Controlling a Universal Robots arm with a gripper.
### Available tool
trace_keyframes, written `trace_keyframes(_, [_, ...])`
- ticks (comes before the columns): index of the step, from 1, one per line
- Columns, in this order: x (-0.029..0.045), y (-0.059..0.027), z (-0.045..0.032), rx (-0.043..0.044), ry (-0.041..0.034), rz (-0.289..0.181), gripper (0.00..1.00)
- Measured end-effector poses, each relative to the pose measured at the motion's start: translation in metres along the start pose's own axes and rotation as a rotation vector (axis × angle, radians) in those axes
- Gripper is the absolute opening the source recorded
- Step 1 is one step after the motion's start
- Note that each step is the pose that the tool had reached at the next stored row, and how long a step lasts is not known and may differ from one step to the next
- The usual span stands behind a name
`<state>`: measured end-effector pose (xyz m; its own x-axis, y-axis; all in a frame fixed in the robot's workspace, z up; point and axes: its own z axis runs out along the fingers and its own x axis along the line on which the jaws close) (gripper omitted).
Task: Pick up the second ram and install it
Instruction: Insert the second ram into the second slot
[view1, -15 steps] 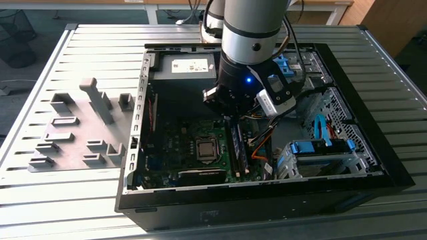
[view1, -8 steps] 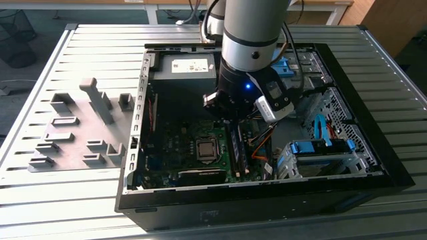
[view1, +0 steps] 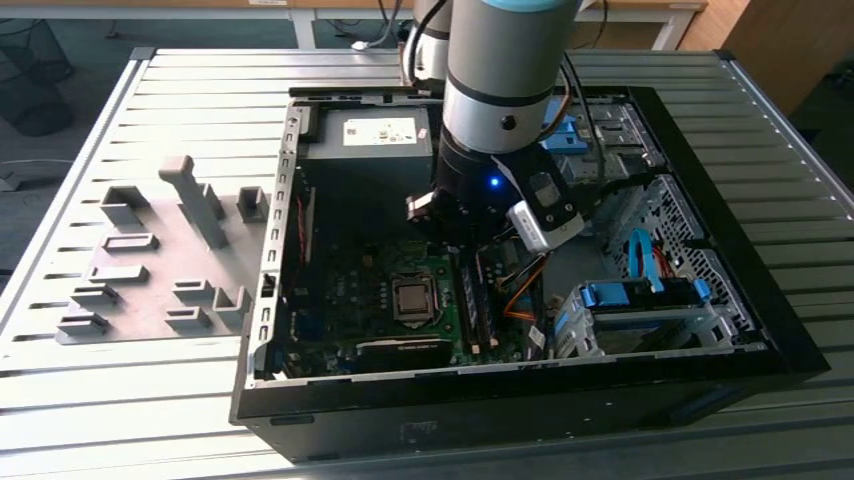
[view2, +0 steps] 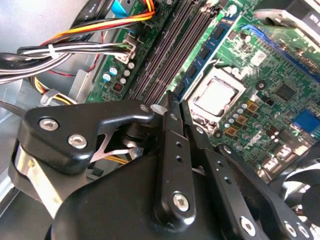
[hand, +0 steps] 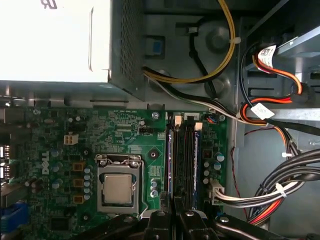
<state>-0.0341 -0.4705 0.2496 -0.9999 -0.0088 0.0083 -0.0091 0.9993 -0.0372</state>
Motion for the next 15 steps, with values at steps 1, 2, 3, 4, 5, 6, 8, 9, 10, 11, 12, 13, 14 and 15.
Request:
trace_keyframes(1, [0.0000,0.0000,0.0001,-0.0001,-0.0001,0.000,0.14])
trace_keyframes(2, [0.0000,0.0001,0.0004,-0.0002,-0.0001,0.000,0.14])
trace_keyframes(3, [-0.0001,0.0001,0.0014,-0.0007,-0.0003,0.000,0.14])
trace_keyframes(4, [-0.0003,-0.0001,0.0032,-0.0005,-0.0002,0.000,0.14])
trace_keyframes(5, [-0.0005,-0.0003,0.0049,-0.0002,-0.0001,0.000,0.14])
trace_keyframes(6, [-0.0007,-0.0004,0.0067,-0.0002,-0.0001,0.000,0.14])
trace_keyframes(8, [-0.0011,-0.0005,0.0103,-0.0003,-0.0001,0.000,0.14])
trace_keyframes(9, [-0.0014,-0.0005,0.0121,-0.0003,-0.0001,0.000,0.14])
trace_keyframes(10, [-0.0014,-0.0004,0.0139,-0.0002,-0.0001,0.000,0.14])
trace_keyframes(11, [-0.0014,-0.0004,0.0158,-0.0003,-0.0001,0.000,0.14])
trace_keyframes(12, [-0.0015,-0.0003,0.0171,-0.0004,-0.0001,0.000,0.14])
trace_keyframes(13, [-0.0015,-0.0003,0.0181,-0.0003,-0.0001,0.000,0.14])
trace_keyframes(14, [-0.0015,-0.0002,0.0194,-0.0004,-0.0001,0.000,0.14])
trace_keyframes(15, [-0.0015,-0.0002,0.0207,-0.0004,-0.0001,0.000,0.14])
